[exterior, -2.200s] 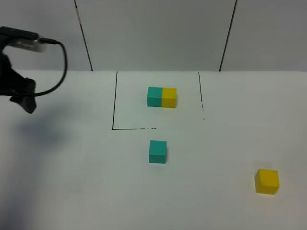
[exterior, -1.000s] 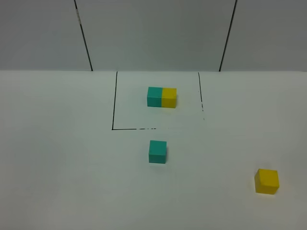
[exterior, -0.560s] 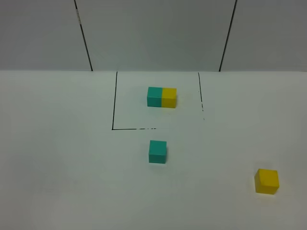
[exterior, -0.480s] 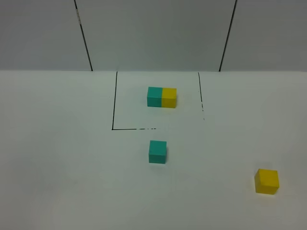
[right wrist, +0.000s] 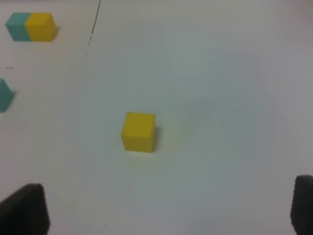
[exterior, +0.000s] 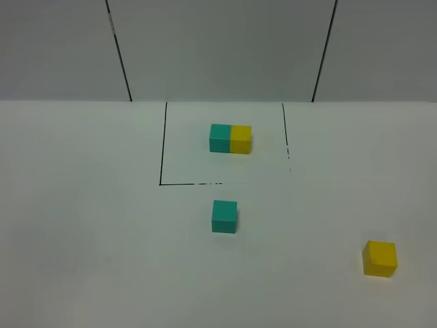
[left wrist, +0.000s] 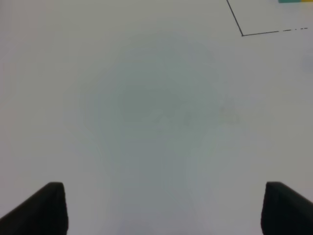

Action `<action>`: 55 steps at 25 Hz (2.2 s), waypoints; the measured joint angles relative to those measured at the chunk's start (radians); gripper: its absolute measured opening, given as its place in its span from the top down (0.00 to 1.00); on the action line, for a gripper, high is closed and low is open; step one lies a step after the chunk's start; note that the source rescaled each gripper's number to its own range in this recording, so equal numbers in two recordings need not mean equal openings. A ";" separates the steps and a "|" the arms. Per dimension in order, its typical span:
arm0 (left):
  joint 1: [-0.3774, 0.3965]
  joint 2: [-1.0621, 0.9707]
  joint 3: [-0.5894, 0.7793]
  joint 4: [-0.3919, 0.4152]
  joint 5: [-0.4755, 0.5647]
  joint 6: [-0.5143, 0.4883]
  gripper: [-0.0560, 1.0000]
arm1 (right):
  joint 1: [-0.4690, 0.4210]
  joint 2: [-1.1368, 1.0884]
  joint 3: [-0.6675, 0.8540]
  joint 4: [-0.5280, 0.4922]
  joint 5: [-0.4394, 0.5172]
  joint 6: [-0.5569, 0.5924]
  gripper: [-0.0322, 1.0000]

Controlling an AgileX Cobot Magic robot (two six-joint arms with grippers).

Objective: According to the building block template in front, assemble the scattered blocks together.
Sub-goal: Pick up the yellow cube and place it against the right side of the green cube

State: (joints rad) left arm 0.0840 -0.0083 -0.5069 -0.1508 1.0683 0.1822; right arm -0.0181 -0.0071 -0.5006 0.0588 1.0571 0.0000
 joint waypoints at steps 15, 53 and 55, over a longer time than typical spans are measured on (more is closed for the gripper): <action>0.000 0.000 0.000 0.055 -0.001 -0.105 0.27 | 0.000 0.000 0.000 0.000 0.000 0.000 0.00; 0.000 0.000 0.000 0.055 -0.001 -0.105 0.27 | 0.000 0.000 0.000 0.001 0.000 0.000 0.00; 0.000 0.000 0.000 0.055 -0.001 -0.105 0.27 | 0.000 0.000 0.000 0.001 0.000 0.000 0.00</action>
State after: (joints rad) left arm 0.0840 -0.0083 -0.5069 -0.0953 1.0673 0.0771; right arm -0.0181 -0.0071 -0.5006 0.0598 1.0571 0.0000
